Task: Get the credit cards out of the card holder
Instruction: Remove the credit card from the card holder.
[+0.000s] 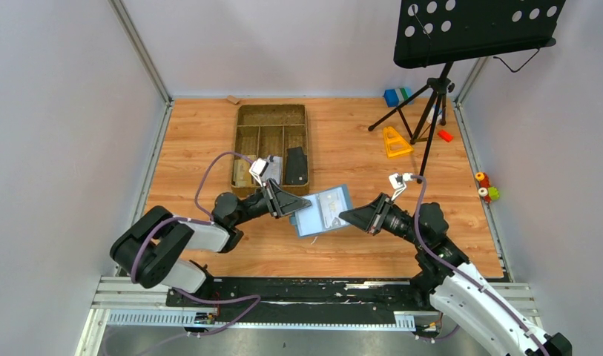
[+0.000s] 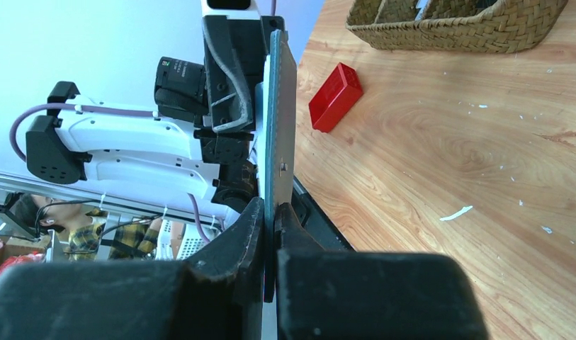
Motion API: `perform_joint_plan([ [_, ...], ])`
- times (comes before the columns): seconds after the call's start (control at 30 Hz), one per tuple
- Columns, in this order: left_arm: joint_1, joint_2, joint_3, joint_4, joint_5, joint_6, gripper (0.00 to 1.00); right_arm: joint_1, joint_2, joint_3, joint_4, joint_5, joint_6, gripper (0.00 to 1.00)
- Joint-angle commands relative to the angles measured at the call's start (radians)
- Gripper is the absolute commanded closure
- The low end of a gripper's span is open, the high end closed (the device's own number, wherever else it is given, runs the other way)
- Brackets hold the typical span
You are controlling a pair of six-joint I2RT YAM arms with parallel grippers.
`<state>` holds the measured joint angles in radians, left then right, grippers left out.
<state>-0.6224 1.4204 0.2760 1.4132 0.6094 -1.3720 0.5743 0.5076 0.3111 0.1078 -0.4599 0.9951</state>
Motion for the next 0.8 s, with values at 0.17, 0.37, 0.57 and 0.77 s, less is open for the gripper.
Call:
perform_joint_plan([
  [0.17, -0.006, 0.081, 0.041, 0.144, 0.040, -0.044, 1.00, -0.004, 0.067, 0.098, -0.050, -0.068, -0.189, 0.69],
  [0.37, -0.005, 0.142, 0.088, 0.138, 0.067, -0.050, 1.00, -0.002, 0.068, 0.138, -0.104, -0.060, -0.260, 0.61],
  [0.57, -0.004, 0.179, 0.107, 0.147, 0.081, -0.055, 1.00, -0.002, 0.024, 0.136, -0.139, -0.033, -0.272, 0.64],
  [0.77, -0.005, 0.155, 0.103, 0.087, 0.084, -0.023, 1.00, -0.004, 0.035, 0.134, -0.139, -0.053, -0.271, 0.85],
])
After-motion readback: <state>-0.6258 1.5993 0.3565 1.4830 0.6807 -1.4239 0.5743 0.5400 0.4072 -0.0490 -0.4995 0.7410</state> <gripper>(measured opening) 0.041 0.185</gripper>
